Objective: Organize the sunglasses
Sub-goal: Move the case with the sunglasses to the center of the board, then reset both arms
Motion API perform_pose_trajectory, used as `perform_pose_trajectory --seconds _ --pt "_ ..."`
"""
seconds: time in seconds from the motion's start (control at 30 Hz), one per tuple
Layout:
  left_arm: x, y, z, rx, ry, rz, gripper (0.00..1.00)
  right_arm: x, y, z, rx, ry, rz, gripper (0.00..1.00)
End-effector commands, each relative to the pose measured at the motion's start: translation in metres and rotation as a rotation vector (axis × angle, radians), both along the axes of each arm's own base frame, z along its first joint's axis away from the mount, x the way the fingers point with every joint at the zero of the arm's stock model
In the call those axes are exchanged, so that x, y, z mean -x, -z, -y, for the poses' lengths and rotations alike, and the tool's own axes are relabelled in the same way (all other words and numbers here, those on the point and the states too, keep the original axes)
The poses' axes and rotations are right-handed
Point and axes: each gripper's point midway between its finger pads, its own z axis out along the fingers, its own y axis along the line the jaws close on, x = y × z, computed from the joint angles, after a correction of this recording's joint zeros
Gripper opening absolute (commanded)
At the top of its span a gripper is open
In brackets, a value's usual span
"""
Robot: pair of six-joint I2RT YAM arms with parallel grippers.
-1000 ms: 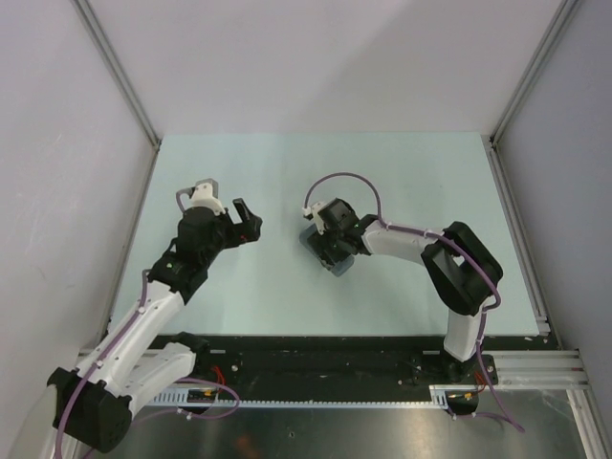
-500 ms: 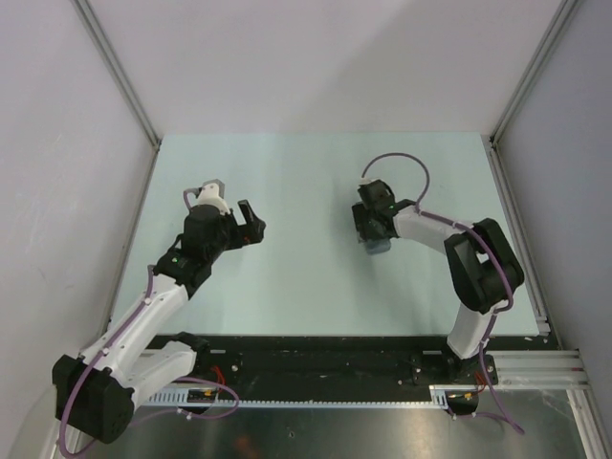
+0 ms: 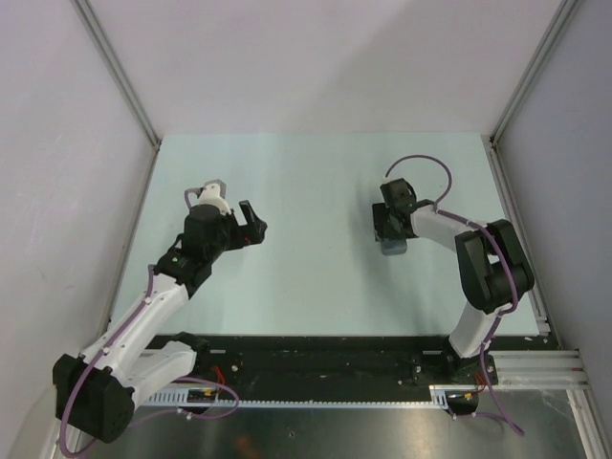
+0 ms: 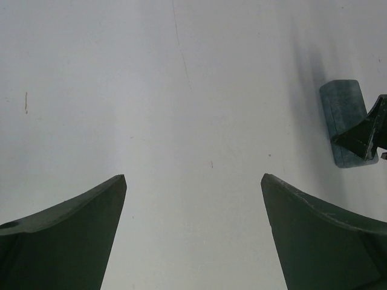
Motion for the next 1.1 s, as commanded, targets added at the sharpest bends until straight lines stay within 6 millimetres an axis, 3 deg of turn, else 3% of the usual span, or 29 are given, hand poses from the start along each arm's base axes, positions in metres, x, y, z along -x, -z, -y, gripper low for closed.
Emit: perform_pose_trajectory --seconds 0.0,0.27,0.43,0.57,0.8,0.93,0.97,1.07 --pt "-0.003 -0.013 0.001 0.009 0.013 0.035 1.0 -0.008 -0.01 -0.006 -0.041 0.003 0.037 0.67" --pt "-0.001 -0.015 0.005 0.02 0.039 0.039 1.0 0.001 -0.009 -0.009 -0.05 -0.024 -0.002 0.8" --pt "0.0 -0.017 0.004 0.017 0.042 0.048 1.0 0.002 -0.023 -0.008 -0.048 -0.041 0.025 1.0" --pt "0.001 -0.023 0.006 0.021 0.055 0.064 1.0 0.004 -0.046 -0.005 -0.062 -0.021 0.069 1.0" --pt "0.007 -0.048 0.004 0.023 0.077 0.125 1.0 0.017 -0.13 0.015 -0.082 0.059 0.26 1.0" --pt "0.013 -0.062 0.001 0.025 0.074 0.141 1.0 0.036 -0.184 0.043 -0.083 0.186 0.405 1.0" --pt "0.014 -0.066 0.001 0.026 0.075 0.147 1.0 0.045 -0.21 0.055 -0.106 0.257 0.491 1.0" --pt "0.019 -0.083 0.001 0.041 0.086 0.178 1.0 0.064 -0.243 0.072 -0.153 0.342 0.604 1.0"
